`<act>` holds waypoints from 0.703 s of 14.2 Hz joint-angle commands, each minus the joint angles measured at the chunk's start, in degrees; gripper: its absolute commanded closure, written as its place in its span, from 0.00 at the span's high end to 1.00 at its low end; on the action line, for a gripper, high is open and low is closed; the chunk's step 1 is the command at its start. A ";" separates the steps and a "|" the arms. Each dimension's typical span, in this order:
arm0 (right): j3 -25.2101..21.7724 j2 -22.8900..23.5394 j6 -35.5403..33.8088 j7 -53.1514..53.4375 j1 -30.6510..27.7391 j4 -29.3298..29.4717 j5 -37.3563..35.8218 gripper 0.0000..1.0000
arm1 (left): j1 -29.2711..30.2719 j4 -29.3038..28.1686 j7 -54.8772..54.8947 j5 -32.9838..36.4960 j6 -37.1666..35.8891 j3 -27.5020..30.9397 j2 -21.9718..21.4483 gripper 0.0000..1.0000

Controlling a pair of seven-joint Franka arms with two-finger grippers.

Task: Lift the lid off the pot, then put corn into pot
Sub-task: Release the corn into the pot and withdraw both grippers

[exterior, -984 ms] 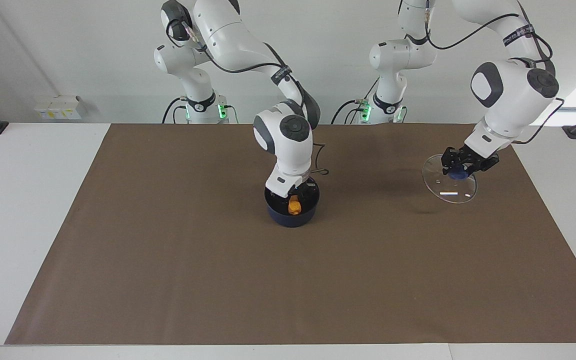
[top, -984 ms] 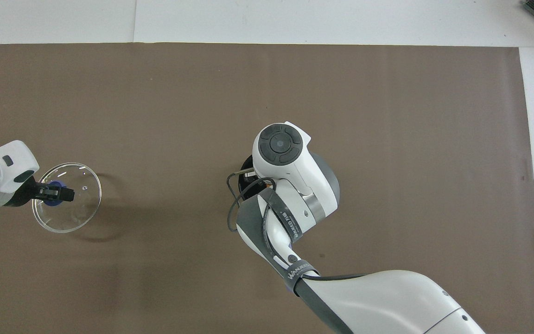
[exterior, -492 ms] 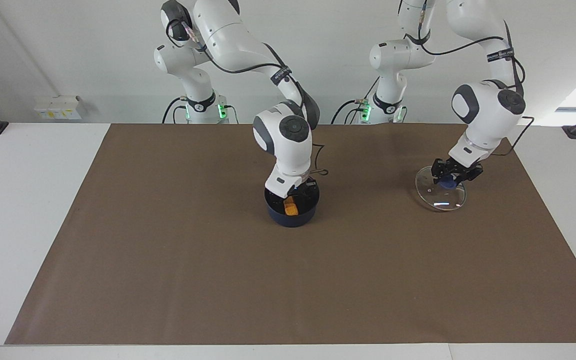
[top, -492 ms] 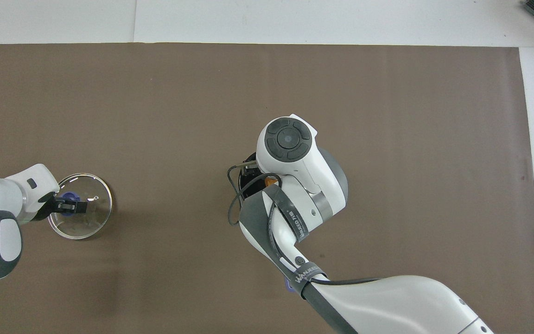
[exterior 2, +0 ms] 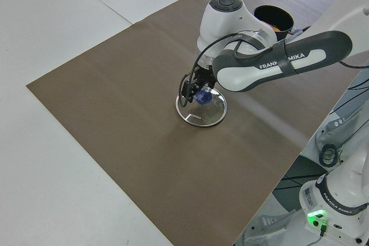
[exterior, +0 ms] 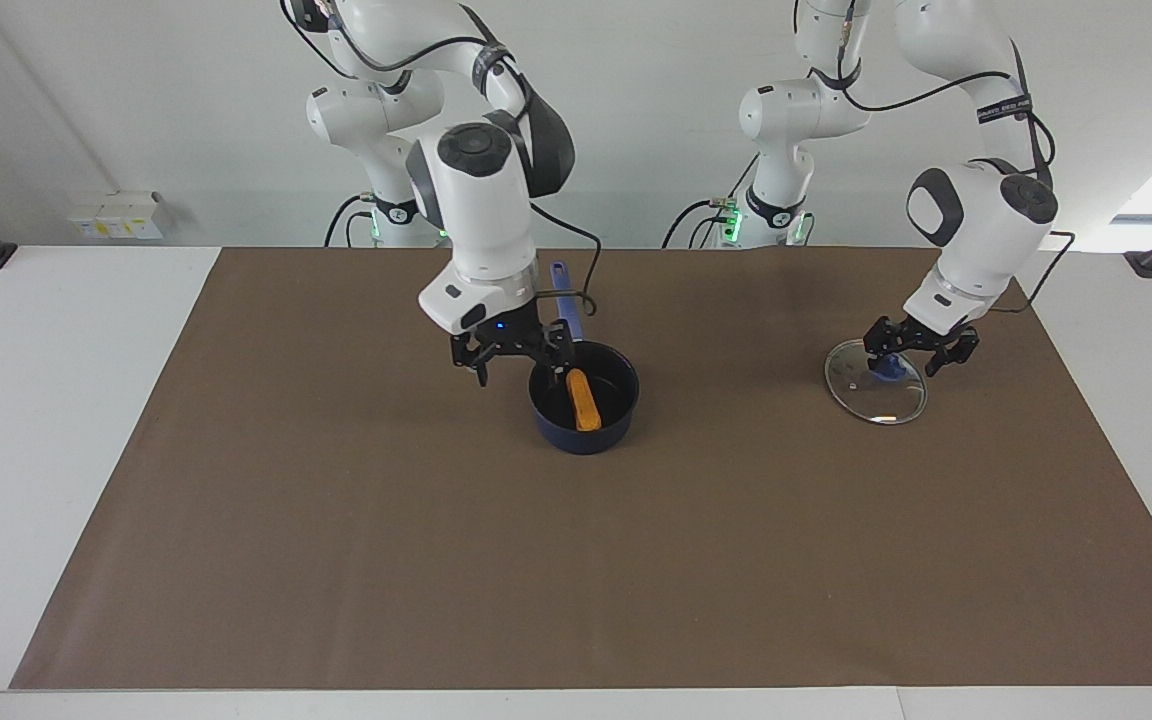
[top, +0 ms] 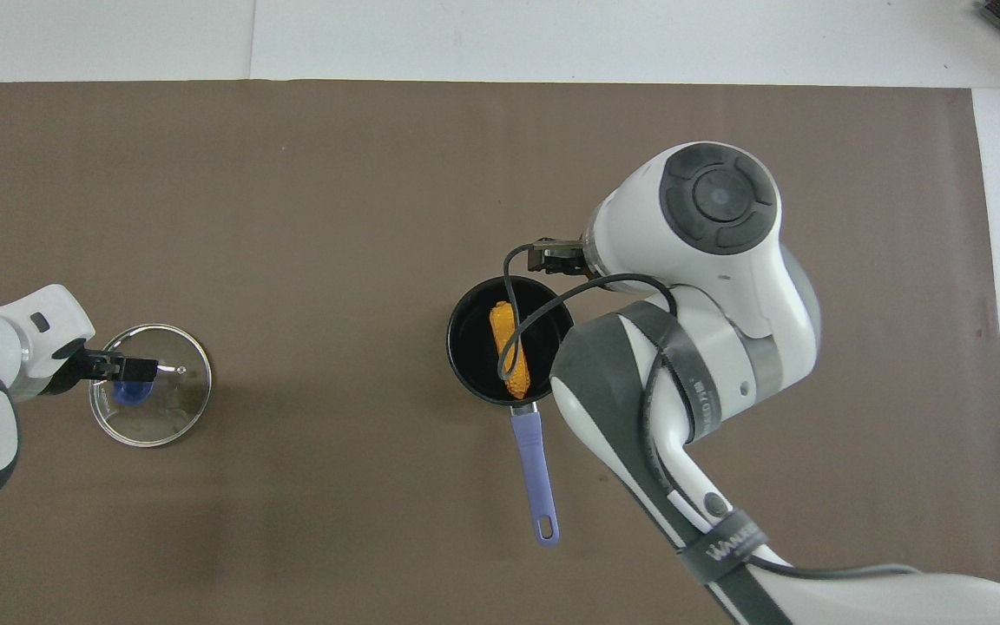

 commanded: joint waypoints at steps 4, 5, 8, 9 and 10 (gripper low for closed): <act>0.49 -8.79 -9.45 -9.20 -9.20 -0.78 -1.64 1.00 | -4.26 9.03 -8.13 -0.27 -7.30 -0.46 1.89 1.00; 0.58 -10.03 -11.55 -11.05 -11.31 -0.17 -1.21 1.00 | -4.88 9.65 -9.01 -0.27 -8.01 -0.46 1.89 1.00; 0.49 -12.41 -19.90 -15.36 -15.72 3.69 -1.11 1.00 | -7.52 12.28 -12.89 -0.18 -10.63 -0.55 1.89 1.00; 0.40 -13.19 -22.01 -16.24 -16.69 4.48 -1.55 1.00 | -7.43 14.47 -12.80 -0.18 -13.17 -0.55 1.89 1.00; 0.31 -14.33 -23.43 -16.60 -17.48 4.49 -1.64 1.00 | -7.43 16.40 -12.63 -0.01 -15.46 -0.55 1.89 1.00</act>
